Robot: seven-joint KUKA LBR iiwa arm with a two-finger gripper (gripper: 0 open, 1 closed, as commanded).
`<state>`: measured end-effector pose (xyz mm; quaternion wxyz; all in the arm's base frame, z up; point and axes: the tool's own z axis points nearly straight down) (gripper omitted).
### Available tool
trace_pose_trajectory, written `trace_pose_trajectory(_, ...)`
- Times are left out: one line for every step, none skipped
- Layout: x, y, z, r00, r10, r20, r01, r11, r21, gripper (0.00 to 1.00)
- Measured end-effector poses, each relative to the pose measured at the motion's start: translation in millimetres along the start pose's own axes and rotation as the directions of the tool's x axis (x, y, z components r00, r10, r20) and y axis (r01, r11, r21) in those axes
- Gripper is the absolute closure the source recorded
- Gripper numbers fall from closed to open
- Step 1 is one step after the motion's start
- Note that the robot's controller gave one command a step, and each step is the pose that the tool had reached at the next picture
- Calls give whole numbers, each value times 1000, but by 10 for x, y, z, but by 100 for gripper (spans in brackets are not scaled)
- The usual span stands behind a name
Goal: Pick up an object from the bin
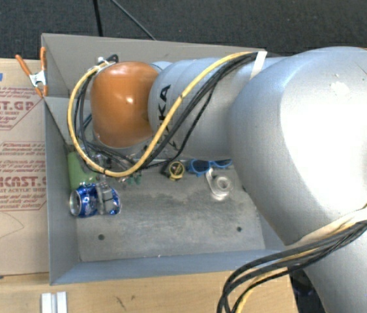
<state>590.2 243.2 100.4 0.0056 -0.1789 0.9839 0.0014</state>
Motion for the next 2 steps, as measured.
trace_pose_trajectory(39, -20, 27, 1000, 1, -16, -1, 1000, 3, 100)
trace_pose_trajectory(91, 69, -1037, 1000, 7, 0, -7, 1000, 0, 100)
